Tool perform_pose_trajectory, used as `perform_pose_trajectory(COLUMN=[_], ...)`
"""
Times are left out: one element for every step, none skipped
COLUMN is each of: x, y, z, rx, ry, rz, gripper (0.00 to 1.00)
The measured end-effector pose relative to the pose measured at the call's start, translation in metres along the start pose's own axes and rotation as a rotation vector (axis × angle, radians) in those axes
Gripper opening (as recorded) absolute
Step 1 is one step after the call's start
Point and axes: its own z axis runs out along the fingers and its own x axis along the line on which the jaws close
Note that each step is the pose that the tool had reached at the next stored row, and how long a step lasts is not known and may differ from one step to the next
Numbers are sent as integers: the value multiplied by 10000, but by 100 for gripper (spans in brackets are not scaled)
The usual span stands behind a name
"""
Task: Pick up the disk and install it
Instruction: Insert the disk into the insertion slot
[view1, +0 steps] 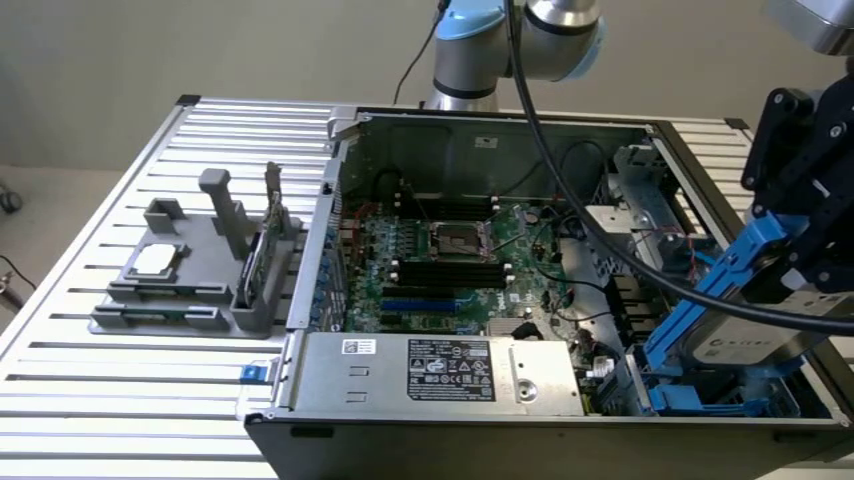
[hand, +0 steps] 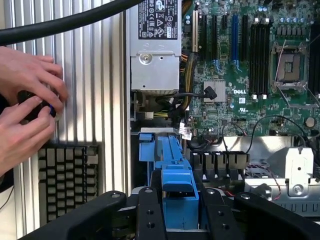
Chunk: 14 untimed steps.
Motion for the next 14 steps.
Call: perform_pose_trajectory(x=[0,-1,-2,-3,-4,-5,-7,-8,-10,-12,-14,-16,-18,-19], y=[0,0,0,0,0,0,0,-1,-1,-1,-1,-2,-2,-2], z=[3,7,10,14,19,23,28,34,39,44,50,55,62,69], rx=[-1,-2,-3,-4,-5,-5,-6,-7,-8,-9,-10,-11,-12,-13], ry=[0,0,1,1,-1,1,2,1,1,2,1,0,0,-1], rz=[1,2,3,4,5,5,6,7,8,9,10,9,9,10], gripper=[33,33,33,33,33,33,33,33,33,33,33,33,33,33])
